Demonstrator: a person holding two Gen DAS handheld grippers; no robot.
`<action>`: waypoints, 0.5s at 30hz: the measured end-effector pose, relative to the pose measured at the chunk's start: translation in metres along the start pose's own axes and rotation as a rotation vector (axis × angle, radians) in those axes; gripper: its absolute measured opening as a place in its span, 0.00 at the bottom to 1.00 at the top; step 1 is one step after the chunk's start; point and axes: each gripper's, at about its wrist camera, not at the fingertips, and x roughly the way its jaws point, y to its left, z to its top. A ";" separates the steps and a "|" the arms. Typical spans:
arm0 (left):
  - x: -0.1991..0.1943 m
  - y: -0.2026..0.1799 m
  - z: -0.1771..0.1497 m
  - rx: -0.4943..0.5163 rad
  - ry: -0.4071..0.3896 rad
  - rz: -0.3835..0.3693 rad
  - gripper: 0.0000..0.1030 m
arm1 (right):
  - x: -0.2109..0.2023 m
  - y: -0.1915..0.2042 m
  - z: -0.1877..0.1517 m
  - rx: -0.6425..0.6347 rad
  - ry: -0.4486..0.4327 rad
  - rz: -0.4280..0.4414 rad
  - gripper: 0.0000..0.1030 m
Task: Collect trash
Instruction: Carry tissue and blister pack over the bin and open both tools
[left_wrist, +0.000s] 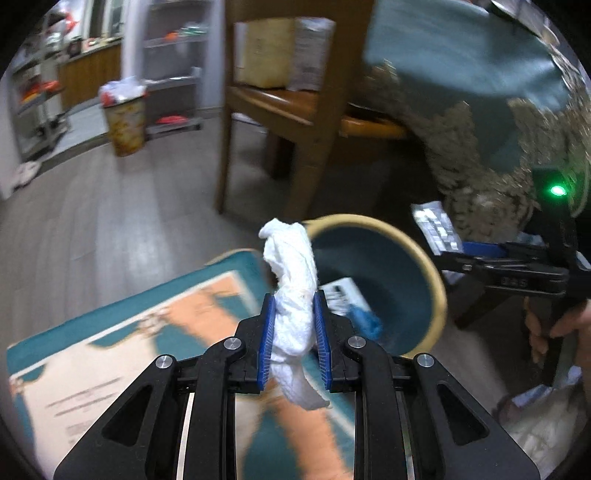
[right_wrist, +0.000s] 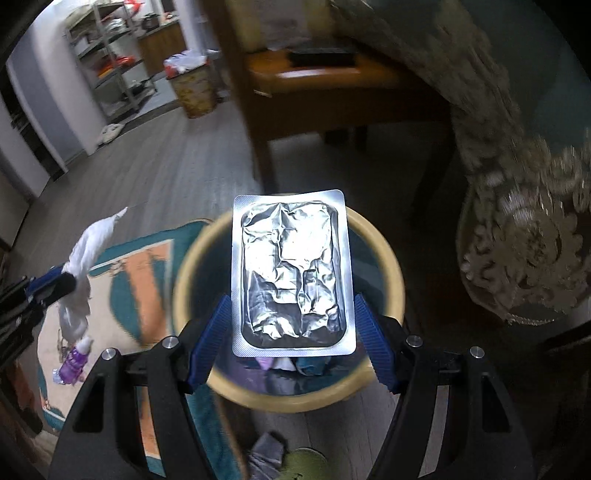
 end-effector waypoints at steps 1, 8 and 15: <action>0.011 -0.010 0.001 0.007 0.010 -0.021 0.22 | 0.007 -0.009 0.000 0.020 0.018 0.001 0.66; 0.066 -0.048 -0.002 0.047 0.080 -0.070 0.22 | 0.028 -0.029 0.002 0.075 0.076 0.013 0.66; 0.085 -0.057 0.001 0.043 0.065 -0.039 0.37 | 0.028 -0.029 0.005 0.065 0.053 0.022 0.73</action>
